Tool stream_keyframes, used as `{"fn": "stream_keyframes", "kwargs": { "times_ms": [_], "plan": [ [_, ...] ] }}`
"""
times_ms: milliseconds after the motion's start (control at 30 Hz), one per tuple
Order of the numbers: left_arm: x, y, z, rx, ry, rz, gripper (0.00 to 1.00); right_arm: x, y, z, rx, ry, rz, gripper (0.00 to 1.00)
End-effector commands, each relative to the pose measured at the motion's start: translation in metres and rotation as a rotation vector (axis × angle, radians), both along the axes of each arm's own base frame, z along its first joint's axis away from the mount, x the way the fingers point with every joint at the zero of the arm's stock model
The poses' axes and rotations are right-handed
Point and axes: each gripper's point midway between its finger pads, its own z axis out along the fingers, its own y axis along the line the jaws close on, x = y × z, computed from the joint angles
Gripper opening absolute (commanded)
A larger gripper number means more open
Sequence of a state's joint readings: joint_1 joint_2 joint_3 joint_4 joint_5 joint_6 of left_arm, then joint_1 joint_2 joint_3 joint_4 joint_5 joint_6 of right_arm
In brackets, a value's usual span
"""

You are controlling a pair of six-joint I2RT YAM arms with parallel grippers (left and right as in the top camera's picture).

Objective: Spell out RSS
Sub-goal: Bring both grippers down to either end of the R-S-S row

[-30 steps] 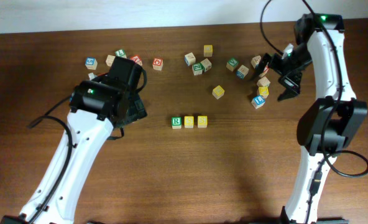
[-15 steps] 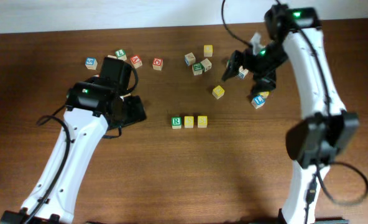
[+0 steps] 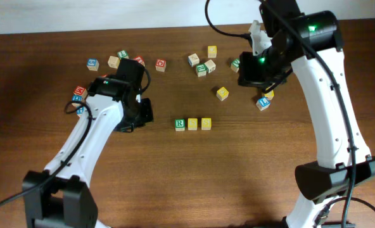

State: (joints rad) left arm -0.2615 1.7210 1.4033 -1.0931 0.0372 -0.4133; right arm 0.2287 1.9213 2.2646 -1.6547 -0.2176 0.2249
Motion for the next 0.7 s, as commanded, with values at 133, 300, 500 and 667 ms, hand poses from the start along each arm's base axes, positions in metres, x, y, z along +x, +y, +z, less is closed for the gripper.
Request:
{"fn": "stream_keyframes", "kwargs": {
  "times_ms": [133, 300, 500, 667],
  "plan": [
    [0.015, -0.006, -0.022, -0.014, -0.002, -0.024, 0.00, 0.017, -0.009, -0.081, -0.095, 0.080, -0.007, 0.04],
    [0.013, -0.012, -0.043, -0.031, 0.059, -0.030, 0.00, 0.004, -0.004, -0.117, -0.070, 0.165, 0.003, 0.05],
    [0.012, -0.014, -0.059, -0.030, 0.100, -0.029, 0.00, -0.010, 0.005, -0.166, -0.015, 0.239, -0.012, 0.04],
    [0.015, -0.022, -0.060, -0.073, 0.094, -0.034, 0.00, -0.021, 0.022, -0.199, 0.098, 0.266, 0.005, 0.04]
  ]
}}
